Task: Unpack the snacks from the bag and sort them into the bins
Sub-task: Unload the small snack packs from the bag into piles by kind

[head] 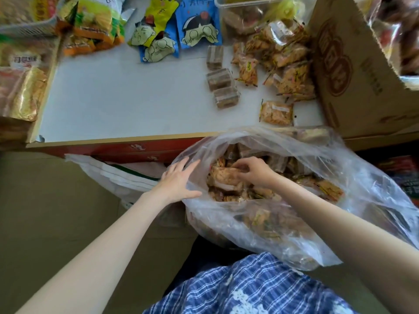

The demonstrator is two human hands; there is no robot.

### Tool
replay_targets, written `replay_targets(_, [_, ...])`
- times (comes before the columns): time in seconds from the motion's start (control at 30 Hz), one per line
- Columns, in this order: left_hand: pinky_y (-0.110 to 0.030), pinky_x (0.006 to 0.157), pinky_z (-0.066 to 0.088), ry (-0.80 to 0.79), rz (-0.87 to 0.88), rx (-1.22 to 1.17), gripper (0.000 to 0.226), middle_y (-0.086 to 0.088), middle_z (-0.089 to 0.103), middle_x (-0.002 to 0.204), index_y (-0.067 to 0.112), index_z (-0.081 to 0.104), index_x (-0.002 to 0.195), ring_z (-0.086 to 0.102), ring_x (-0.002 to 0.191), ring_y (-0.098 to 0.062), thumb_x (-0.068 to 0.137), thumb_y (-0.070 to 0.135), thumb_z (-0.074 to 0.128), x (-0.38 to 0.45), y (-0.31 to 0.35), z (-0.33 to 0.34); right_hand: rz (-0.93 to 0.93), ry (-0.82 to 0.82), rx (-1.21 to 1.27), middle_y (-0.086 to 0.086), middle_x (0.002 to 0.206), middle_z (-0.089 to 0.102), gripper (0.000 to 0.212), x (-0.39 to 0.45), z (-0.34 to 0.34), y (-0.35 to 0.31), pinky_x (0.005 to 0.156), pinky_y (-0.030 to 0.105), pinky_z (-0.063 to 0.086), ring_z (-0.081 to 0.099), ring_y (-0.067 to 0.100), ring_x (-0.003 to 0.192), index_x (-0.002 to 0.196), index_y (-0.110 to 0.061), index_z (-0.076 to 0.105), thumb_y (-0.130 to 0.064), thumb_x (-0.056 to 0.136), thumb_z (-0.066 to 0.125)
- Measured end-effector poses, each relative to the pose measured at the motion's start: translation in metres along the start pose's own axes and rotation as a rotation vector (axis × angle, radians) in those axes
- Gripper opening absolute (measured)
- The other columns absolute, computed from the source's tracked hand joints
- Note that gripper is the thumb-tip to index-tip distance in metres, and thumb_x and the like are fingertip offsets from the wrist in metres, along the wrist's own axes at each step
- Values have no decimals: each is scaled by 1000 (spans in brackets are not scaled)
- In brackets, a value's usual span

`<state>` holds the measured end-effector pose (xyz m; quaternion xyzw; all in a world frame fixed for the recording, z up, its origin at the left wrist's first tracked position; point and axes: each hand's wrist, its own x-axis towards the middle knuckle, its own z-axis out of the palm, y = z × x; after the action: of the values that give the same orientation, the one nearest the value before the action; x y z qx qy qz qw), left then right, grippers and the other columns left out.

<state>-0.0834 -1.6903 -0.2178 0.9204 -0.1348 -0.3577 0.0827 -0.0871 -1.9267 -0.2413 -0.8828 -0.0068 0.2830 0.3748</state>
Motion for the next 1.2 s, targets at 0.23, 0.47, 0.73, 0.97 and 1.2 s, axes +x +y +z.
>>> replay_targets(0.23, [-46, 115, 19, 67, -2, -86, 91, -2, 7, 158, 27, 2, 151, 14, 143, -29, 85, 52, 59, 22, 23, -4, 192, 374, 704, 2, 80, 64, 23, -29, -108, 4, 58, 15, 51, 61, 7, 64, 109, -3, 64, -10, 87, 65])
replay_targets(0.47, [-41, 113, 21, 174, -12, -98, 75, -3, 17, 156, 21, 12, 150, 18, 142, -28, 91, 44, 52, 22, 29, -11, 166, 713, 1191, 10, 71, 64, 20, 35, -217, -27, 62, 24, 55, 60, 18, 69, 104, -3, 56, 8, 89, 50])
replay_targets(0.73, [-46, 113, 17, 164, -48, -102, 72, 0, 15, 157, 30, 9, 150, 13, 143, -26, 93, 42, 51, 15, 18, -1, 410, 435, 913, 12, 118, 51, 32, 57, -184, -10, 60, 30, 51, 58, 27, 99, 127, -3, 46, -5, 95, 46])
replay_targets(0.97, [-46, 113, 14, 274, -72, -47, 69, 2, 14, 157, 33, 14, 149, 8, 143, -24, 92, 45, 50, 18, 17, 4, 309, 439, 724, 21, 120, 57, 31, 20, -162, -8, 71, 27, 56, 63, 25, 90, 124, 0, 50, 3, 93, 46])
replay_targets(1.2, [-44, 114, 10, 219, -57, -39, 68, 4, 15, 157, 31, 14, 150, 8, 144, -21, 93, 46, 47, 9, 21, 22, -49, -112, -142, 3, 118, 63, 31, -26, -42, 1, 93, 29, 48, 60, 15, 104, 121, -14, 57, -14, 90, 59])
